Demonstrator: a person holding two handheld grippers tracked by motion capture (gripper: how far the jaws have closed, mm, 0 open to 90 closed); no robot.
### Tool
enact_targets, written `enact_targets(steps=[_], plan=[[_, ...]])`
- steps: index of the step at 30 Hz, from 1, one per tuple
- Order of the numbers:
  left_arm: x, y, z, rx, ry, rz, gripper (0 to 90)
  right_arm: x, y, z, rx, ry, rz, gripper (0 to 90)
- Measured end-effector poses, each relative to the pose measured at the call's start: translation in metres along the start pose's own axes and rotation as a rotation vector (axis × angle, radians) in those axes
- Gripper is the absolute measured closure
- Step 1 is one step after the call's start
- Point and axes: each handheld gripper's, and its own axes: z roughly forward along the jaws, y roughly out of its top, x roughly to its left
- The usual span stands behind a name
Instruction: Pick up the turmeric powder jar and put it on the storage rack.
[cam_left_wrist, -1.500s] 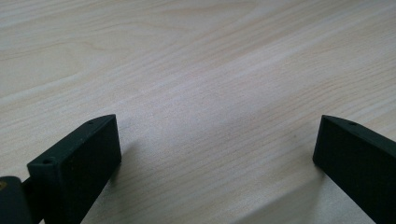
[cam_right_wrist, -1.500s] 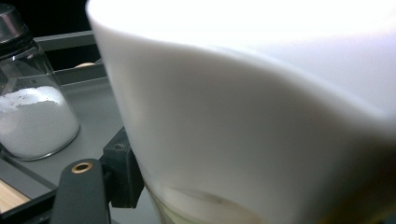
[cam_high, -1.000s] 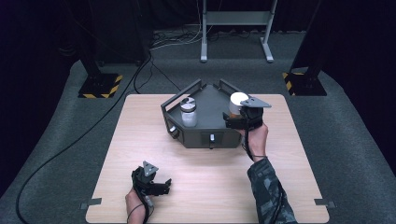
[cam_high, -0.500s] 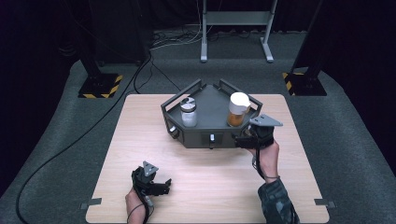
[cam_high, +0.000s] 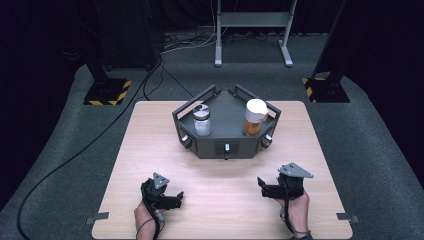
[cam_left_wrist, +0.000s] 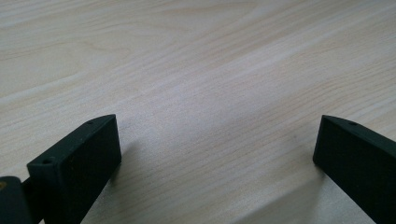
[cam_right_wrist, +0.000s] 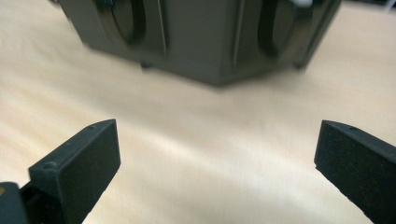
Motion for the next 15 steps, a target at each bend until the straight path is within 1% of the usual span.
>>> enact_targets(steps=[2,4,7,9,11,15], plan=[[0.0,0.0,0.0,-0.003,0.0,-0.004,0.6,0.002,-0.011,-0.001,0.033,-0.005,0.004,0.0],[0.0,0.0,0.0,-0.003,0.0,-0.003,0.6,0.006,-0.022,-0.004,0.038,-0.026,0.01,0.0],[0.0,0.0,0.0,-0.003,0.0,-0.003,0.6,0.008,-0.033,-0.008,0.055,-0.037,0.028,0.0],[0.0,0.0,0.0,-0.002,0.0,-0.002,0.6,0.006,-0.039,-0.009,0.062,-0.032,0.042,0.0],[0.0,0.0,0.0,-0.001,0.0,-0.001,0.6,0.006,-0.045,-0.01,0.063,-0.04,0.051,0.0],[0.0,0.0,0.0,-0.002,0.0,-0.001,0.6,0.003,-0.051,-0.011,0.067,-0.04,0.063,0.0]])
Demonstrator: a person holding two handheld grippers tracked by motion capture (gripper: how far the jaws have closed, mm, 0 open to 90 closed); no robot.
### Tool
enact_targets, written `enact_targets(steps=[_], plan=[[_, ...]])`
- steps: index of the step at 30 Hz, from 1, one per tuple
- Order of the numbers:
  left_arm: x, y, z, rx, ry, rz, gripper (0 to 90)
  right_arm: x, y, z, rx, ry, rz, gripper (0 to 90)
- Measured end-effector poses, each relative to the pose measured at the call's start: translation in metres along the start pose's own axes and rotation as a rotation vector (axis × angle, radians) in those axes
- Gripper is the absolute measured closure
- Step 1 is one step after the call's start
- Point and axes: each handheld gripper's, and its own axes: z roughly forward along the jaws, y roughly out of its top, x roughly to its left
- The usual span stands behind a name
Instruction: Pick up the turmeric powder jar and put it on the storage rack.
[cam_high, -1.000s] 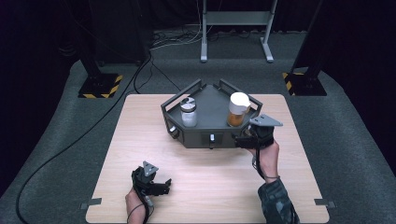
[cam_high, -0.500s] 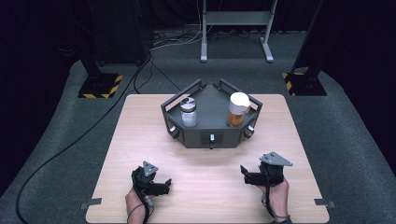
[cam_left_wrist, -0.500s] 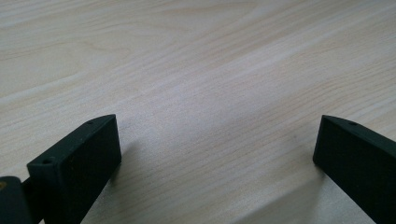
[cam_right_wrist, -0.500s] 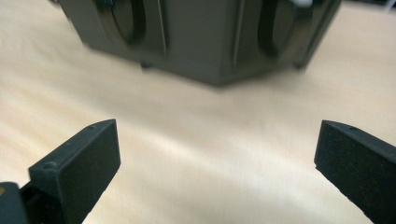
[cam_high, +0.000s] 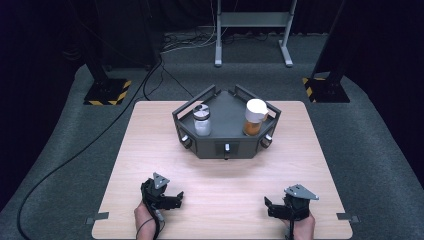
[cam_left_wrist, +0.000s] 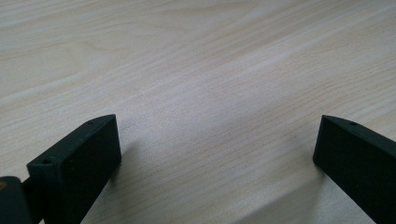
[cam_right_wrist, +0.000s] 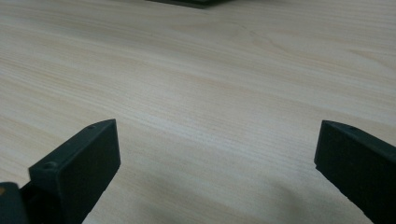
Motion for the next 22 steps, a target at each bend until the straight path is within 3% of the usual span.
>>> enact_targets(steps=[22], plan=[[-0.0001,0.0,-0.0001,0.001,0.001,0.001,0.6,-0.0087,-0.0015,0.0017,0.012,0.027,0.041,0.0]])
